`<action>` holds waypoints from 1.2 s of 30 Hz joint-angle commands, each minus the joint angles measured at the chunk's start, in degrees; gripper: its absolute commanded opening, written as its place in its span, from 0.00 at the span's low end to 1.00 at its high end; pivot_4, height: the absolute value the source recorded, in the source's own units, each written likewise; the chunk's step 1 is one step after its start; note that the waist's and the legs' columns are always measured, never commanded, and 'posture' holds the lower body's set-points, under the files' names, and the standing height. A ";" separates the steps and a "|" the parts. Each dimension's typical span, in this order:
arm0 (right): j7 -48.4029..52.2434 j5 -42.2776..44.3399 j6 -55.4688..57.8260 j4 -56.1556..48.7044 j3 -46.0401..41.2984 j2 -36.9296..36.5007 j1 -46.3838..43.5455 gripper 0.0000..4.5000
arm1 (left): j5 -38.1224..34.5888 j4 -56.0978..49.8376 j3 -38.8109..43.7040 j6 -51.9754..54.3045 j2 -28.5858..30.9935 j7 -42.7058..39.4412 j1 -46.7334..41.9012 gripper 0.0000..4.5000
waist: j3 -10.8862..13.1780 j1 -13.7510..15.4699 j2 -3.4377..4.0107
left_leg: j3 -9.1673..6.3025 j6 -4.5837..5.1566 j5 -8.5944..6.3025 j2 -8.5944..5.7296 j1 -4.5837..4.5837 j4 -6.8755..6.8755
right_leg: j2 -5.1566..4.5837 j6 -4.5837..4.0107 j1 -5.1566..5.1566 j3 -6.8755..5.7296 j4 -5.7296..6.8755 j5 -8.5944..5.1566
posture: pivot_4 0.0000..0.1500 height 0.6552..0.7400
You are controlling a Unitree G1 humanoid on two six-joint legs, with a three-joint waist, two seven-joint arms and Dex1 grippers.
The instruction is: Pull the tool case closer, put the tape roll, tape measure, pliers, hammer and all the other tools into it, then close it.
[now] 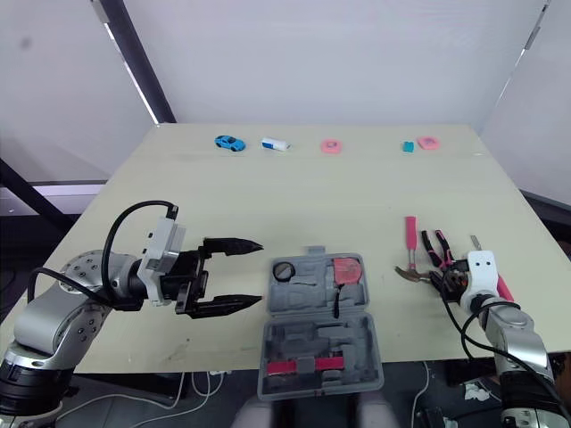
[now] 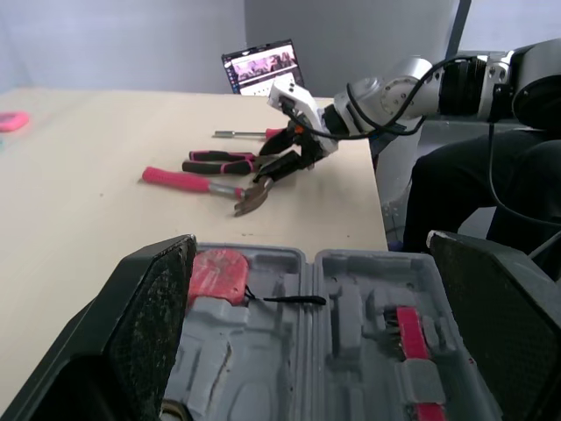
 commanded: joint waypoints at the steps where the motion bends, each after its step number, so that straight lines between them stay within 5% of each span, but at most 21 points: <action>1: 0.51 -0.88 -2.92 2.93 0.85 0.72 -0.91 0.83 | -1.06 -2.23 -0.45 0.14 -0.53 0.05 -0.64 1.00 | 0.00 -0.04 -0.01 | 0.01 0.00 0.00 0.00 0.00 0.00 | 0.00 0.00 0.00 0.01 0.00 0.00 | 1.00 0.99; 6: 0.12 -1.40 -5.19 5.84 0.60 1.21 -1.52 0.26 | -1.14 -2.35 -0.39 0.29 -0.72 0.09 -0.73 1.00 | -0.01 -0.02 -0.02 | 0.01 -0.01 0.00 0.00 0.01 0.01 | 0.00 0.00 0.00 0.02 0.01 0.00 | 1.00 0.99; 7: 0.12 -1.43 -5.44 6.04 0.54 1.26 -1.53 0.23 | -1.18 -2.41 -0.35 0.31 -0.72 0.08 -0.69 1.00 | -0.02 -0.03 -0.04 | 0.01 -0.01 0.01 0.00 0.01 0.01 | 0.01 0.00 0.01 0.02 0.01 0.00 | 1.00 0.99; 19: 0.91 0.14 -8.26 0.00 -1.64 -0.07 0.59 0.22 | -1.67 -1.39 0.15 0.17 -1.52 0.39 -1.21 1.00 | 0.00 0.21 -0.01 | 0.01 -0.02 0.01 0.00 0.00 0.03 | 0.01 -0.01 0.00 0.04 0.04 0.00 | 1.00 0.99; 28: 13.06 4.09 0.89 -22.71 0.81 -10.72 5.65 0.22 | -2.18 2.10 1.10 -2.63 -1.52 -3.56 -1.83 1.00 | 0.12 0.17 0.19 | 0.00 -0.02 0.01 -0.01 -0.03 0.02 | 0.02 0.04 -0.06 0.08 0.03 0.00 | 1.00 0.99; 36: 21.92 7.33 11.99 -35.75 9.59 -17.67 1.49 0.22 | -1.38 7.24 3.10 -4.92 0.84 -8.51 -2.10 1.00 | 0.21 0.36 0.28 | -0.02 -0.02 0.01 0.00 -0.06 0.03 | 0.05 0.07 -0.09 0.05 0.04 -0.05 | 1.00 0.99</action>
